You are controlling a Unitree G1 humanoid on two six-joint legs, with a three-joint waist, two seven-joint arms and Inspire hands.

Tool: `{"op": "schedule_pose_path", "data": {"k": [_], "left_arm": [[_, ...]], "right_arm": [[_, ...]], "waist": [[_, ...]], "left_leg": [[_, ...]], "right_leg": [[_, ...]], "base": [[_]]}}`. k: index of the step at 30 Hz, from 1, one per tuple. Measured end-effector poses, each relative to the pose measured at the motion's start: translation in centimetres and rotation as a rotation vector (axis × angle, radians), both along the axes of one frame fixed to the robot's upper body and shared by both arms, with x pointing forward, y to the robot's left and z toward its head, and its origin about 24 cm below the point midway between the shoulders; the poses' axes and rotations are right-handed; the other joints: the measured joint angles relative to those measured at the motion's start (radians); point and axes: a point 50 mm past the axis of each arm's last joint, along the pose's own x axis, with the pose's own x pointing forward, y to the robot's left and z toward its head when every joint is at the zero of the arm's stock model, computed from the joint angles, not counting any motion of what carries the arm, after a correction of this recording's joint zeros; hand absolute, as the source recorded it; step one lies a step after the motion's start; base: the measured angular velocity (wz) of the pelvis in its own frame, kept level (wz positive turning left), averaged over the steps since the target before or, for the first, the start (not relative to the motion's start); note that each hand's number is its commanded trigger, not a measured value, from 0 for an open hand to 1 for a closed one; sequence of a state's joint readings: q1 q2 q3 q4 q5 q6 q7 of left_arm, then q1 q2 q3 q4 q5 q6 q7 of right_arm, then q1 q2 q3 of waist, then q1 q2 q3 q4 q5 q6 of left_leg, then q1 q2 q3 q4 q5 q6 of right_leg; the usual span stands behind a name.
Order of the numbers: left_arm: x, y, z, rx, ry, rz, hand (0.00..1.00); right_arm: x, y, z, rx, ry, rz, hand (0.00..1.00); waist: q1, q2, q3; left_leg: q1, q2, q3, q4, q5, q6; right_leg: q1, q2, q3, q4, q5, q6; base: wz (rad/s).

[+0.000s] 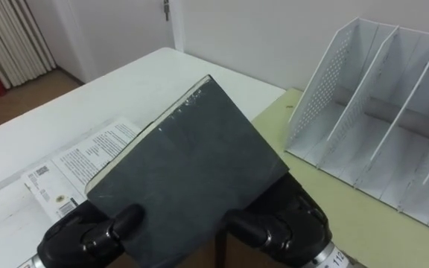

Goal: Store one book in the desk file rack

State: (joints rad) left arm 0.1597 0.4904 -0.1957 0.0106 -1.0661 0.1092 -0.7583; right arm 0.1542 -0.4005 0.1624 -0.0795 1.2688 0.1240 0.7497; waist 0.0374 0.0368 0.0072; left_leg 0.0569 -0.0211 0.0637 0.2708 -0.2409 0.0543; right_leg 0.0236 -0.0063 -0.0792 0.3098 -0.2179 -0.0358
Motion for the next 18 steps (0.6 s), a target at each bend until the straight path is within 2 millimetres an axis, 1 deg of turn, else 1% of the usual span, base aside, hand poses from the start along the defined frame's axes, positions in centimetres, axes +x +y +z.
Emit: {"op": "schedule_pose_path", "data": {"k": [3,4,5,6,12,18], "left_arm": [[0.00,0.00,0.00,0.000,0.000,0.000,1.00],[0.00,0.01,0.00,0.000,0.001,0.000,1.00],[0.00,0.01,0.00,0.001,0.001,0.000,1.00],[0.00,0.00,-0.01,0.000,0.001,-0.001,1.00],[-0.04,-0.02,-0.07,0.001,0.011,-0.007,1.00],[-0.20,-0.06,0.04,-0.004,-0.009,-0.046,1.00]], "right_arm": [[0.02,-0.05,0.08,0.025,0.003,-0.004,0.00],[0.03,-0.08,0.10,0.027,0.003,-0.005,0.07],[0.04,-0.11,0.12,0.028,0.002,-0.007,0.78],[0.07,-0.20,0.17,0.030,0.001,-0.010,1.00],[0.24,-0.84,0.48,0.029,-0.013,-0.038,1.00],[0.52,-0.79,0.69,0.028,-0.018,-0.041,1.00]], "waist": [[-0.004,0.002,0.0007],[-0.005,0.002,0.0006],[-0.005,0.003,0.0002],[-0.005,0.004,-0.0004],[-0.006,0.005,-0.0009],[-0.002,0.003,-0.0003]], "left_leg": [[-0.004,0.000,0.001,-0.001,0.000,0.000],[-0.004,0.001,0.002,0.000,0.000,0.000],[-0.004,0.001,0.003,0.000,0.000,0.000],[-0.004,0.001,0.004,0.001,0.000,0.000],[-0.003,0.003,0.008,0.002,-0.001,-0.001],[-0.001,0.005,0.017,0.004,-0.001,-0.002]], "right_leg": [[0.000,0.000,-0.001,0.001,0.000,0.000],[0.000,0.000,-0.002,0.001,0.000,0.000],[0.000,0.000,-0.002,0.000,0.000,0.000],[-0.001,0.000,-0.002,-0.001,0.000,0.000],[-0.006,0.001,-0.002,-0.006,-0.001,-0.002],[-0.006,0.003,0.005,0.002,0.000,-0.003]], "base": [[-0.01],[0.00],[0.00],[-0.03],[-0.01],[-0.04]]}}
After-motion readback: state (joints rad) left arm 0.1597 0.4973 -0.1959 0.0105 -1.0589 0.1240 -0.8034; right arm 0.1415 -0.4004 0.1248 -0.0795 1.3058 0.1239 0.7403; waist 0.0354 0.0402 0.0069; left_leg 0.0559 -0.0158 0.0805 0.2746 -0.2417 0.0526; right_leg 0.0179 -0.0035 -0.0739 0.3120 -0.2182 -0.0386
